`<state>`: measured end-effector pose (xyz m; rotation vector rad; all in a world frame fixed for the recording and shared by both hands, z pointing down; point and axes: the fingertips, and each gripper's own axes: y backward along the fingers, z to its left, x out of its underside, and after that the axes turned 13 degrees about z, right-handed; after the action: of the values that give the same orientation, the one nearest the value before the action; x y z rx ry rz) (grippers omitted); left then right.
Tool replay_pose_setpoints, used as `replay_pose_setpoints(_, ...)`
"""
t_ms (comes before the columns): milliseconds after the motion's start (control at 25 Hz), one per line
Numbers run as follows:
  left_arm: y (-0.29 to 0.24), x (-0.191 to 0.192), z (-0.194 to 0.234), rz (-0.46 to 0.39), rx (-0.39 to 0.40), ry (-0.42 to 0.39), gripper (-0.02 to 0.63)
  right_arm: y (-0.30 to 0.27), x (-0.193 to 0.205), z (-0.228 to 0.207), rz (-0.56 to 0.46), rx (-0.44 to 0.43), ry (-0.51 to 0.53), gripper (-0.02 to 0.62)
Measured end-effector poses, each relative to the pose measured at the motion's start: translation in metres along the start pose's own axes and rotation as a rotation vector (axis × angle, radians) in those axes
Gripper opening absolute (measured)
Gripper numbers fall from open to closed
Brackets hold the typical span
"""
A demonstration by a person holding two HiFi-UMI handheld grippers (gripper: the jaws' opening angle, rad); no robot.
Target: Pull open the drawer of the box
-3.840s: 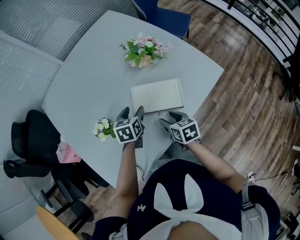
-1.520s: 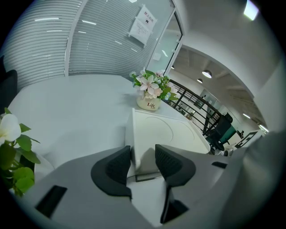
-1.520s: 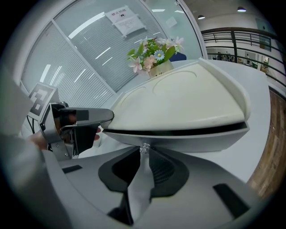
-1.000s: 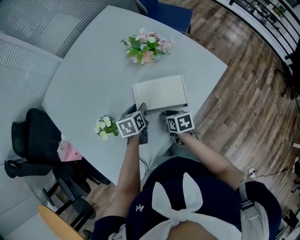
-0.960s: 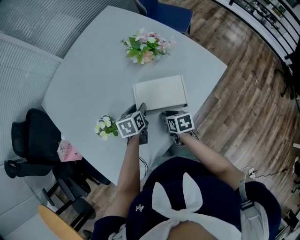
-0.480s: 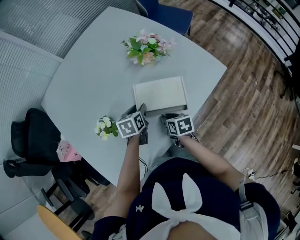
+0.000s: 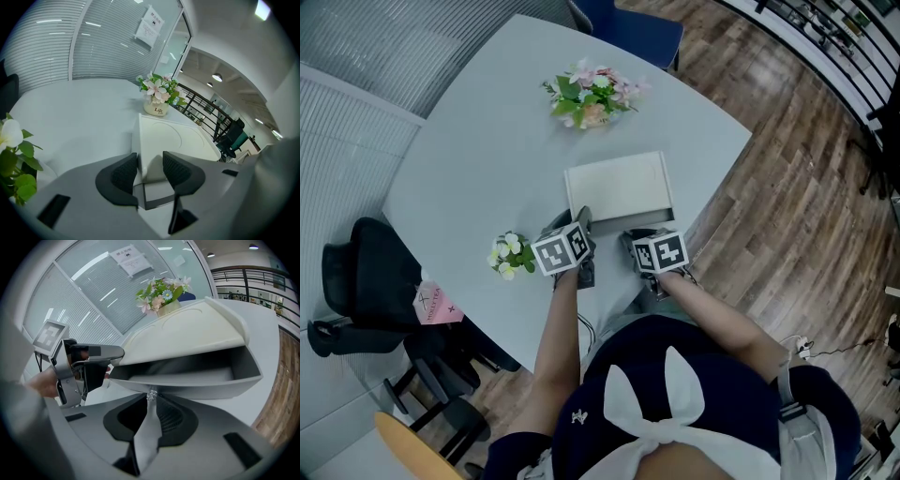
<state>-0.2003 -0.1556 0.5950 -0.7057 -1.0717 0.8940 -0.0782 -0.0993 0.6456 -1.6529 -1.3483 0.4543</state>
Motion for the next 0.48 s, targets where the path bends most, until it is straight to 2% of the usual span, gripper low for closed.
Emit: replay_pose_setpoints(480,-0.0002,0.0003,-0.0005,0.002,-0.009,-0.004,0.184,-0.0003,0.0091,0.0025,0.011,-0.008,-0.006,0.066)
